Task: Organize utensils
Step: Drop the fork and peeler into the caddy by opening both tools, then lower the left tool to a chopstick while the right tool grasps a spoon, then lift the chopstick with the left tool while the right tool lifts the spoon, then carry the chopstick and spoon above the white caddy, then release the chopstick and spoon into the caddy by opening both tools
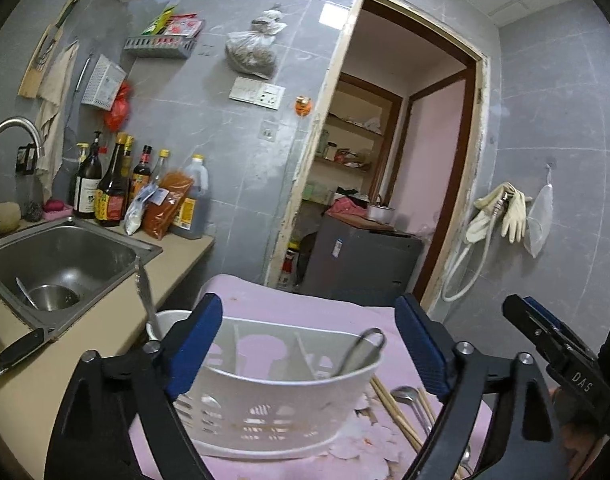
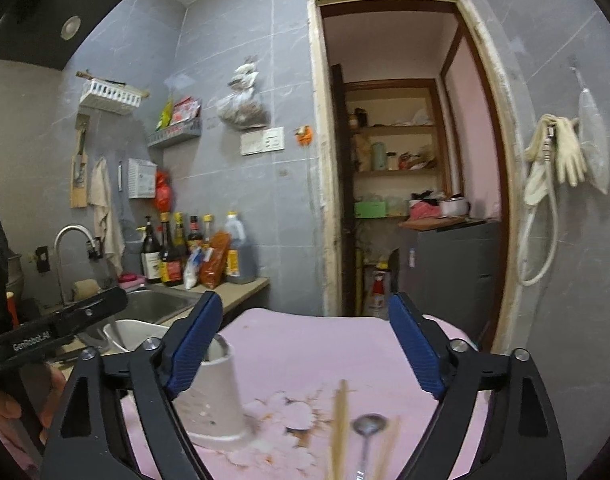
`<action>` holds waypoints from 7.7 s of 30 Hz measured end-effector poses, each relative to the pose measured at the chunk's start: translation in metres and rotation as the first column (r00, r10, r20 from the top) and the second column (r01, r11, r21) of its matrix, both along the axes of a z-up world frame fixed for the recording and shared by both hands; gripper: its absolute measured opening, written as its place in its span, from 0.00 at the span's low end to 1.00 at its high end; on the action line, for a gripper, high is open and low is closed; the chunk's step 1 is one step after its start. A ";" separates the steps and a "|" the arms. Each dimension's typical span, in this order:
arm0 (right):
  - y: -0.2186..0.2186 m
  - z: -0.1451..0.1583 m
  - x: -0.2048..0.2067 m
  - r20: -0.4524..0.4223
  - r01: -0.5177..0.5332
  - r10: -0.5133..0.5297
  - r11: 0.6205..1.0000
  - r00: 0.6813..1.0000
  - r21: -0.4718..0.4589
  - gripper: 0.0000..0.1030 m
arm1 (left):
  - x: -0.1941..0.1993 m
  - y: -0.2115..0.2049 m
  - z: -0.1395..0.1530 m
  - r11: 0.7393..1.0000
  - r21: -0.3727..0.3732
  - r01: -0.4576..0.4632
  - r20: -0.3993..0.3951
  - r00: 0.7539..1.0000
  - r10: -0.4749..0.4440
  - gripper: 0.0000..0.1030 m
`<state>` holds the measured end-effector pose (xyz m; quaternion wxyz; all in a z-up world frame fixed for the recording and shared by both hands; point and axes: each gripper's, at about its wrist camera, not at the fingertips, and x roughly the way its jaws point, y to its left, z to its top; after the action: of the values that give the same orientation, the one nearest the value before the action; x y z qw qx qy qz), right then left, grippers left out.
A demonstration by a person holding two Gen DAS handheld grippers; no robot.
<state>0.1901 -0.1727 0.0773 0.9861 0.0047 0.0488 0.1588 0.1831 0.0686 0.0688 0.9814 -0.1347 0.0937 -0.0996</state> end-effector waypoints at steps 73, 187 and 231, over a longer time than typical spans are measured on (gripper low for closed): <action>-0.068 -0.130 0.009 -0.574 -0.210 -0.038 0.909 0.818 -0.359 0.17 | 0.104 -0.162 -0.124 0.903 -0.135 0.407 -0.700 0.605 -0.378 0.15; 0.115 -0.011 0.081 0.202 -0.124 0.093 0.981 0.975 0.148 0.31 | 0.073 0.080 0.005 0.944 -0.133 -0.303 0.128 0.939 0.319 0.02; 0.035 0.007 0.012 0.117 -0.093 0.095 0.995 0.989 -0.029 0.79 | 0.014 0.023 -0.005 0.998 -0.018 -0.064 0.051 0.997 0.064 0.70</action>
<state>0.2016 -0.1382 0.0843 0.9787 -0.0187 -0.0076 0.2045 0.1966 0.0918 0.0636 0.9850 -0.1429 0.0634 -0.0723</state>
